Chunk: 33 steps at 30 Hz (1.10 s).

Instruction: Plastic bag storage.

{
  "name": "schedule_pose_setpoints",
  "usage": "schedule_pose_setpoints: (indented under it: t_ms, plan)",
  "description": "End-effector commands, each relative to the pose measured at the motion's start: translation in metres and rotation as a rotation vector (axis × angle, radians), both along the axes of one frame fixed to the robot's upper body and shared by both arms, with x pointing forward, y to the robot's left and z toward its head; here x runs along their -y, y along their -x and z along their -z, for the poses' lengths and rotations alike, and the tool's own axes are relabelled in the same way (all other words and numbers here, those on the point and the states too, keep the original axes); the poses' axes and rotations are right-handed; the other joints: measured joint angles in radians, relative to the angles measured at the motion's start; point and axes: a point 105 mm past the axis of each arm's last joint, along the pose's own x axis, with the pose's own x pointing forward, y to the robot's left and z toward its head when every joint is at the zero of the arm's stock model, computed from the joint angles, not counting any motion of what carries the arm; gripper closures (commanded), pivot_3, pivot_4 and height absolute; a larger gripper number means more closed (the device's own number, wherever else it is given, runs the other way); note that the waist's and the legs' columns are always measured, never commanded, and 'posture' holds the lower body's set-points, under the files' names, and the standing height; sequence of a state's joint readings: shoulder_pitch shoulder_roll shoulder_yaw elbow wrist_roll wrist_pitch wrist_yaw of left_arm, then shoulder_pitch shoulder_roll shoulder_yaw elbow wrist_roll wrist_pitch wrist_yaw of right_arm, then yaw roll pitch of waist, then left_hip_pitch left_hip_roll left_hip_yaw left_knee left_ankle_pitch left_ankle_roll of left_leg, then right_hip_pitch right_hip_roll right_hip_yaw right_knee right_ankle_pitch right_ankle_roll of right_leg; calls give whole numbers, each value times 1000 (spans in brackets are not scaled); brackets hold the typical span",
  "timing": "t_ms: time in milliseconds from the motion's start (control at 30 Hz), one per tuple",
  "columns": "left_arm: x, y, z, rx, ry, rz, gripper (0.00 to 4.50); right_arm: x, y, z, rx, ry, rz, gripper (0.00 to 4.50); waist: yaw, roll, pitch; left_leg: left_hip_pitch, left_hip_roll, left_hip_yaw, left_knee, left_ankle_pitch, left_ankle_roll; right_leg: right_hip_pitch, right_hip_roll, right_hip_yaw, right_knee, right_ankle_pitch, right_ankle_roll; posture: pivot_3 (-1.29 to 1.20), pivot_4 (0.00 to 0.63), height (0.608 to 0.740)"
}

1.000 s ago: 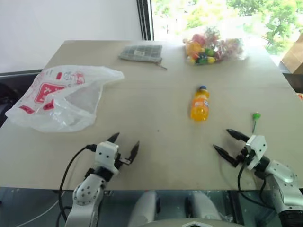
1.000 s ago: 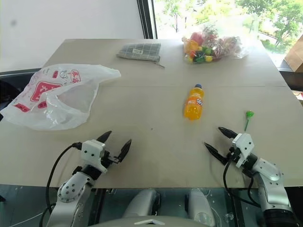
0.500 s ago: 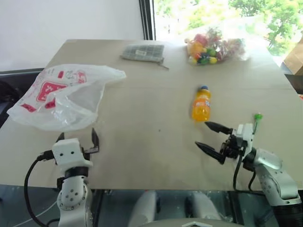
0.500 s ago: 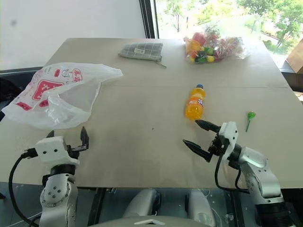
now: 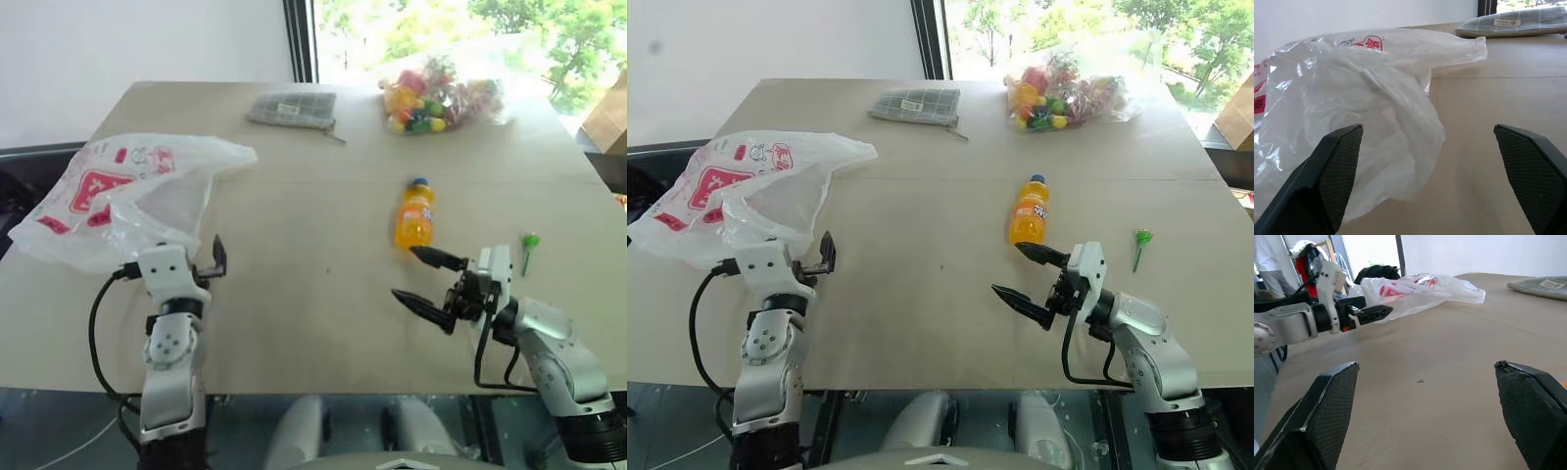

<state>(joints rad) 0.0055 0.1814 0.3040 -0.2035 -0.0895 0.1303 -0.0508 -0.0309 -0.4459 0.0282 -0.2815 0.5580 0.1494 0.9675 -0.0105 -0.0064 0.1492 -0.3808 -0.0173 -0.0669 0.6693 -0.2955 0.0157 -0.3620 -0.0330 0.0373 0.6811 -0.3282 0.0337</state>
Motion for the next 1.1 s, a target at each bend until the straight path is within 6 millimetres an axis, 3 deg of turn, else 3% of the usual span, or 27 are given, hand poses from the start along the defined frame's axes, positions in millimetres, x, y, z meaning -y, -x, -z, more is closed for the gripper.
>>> schedule_pose_setpoints:
  t_ms: [33,267,300,400,533,633,767,867,1100]
  plan:
    - [0,-3,-13,49,0,28,848,-4,5,-12,59,-10,-24,0,0,0,0,0,0,0,0,0,0,0,0,0,0,0,0,0,150,740]
    - [11,-9,-22,85,9,68,4281,-1,2,-13,72,-14,13,0,0,0,0,0,0,0,0,1,-1,0,0,0,0,0,0,0,150,740]
    - [13,-10,-22,84,14,77,4434,-1,2,-13,74,-15,18,0,0,0,0,0,0,0,0,1,-1,0,0,0,0,0,0,0,150,740]
    - [35,-19,-25,89,21,177,4434,3,-6,-15,83,-30,83,0,1,0,0,0,0,0,0,1,-1,0,0,0,0,0,0,0,150,740]
    - [99,-34,-34,94,20,444,4434,24,-43,-18,88,-15,363,0,10,0,0,0,-2,-1,2,1,-2,0,-1,-1,1,1,1,0,150,740]
    - [134,-25,-40,95,-51,656,4434,23,-53,-26,60,-45,436,0,-2,0,0,0,-3,-1,1,1,-2,0,-1,0,1,1,2,0,150,740]
    - [170,12,-27,25,-85,975,4434,17,-65,-33,1,-56,522,0,-18,1,0,-4,-2,2,-1,2,-3,-8,0,5,2,1,2,0,150,740]
    - [171,35,-16,-37,-84,1104,4434,13,-69,-29,-46,3,549,0,-21,1,0,-12,-2,3,1,2,-3,-17,0,5,7,1,2,0,150,740]
    - [128,71,4,-174,-77,1128,4434,3,-77,-20,-228,109,589,0,-25,1,0,-10,-2,2,2,1,0,-17,-1,5,14,1,1,0,150,740]
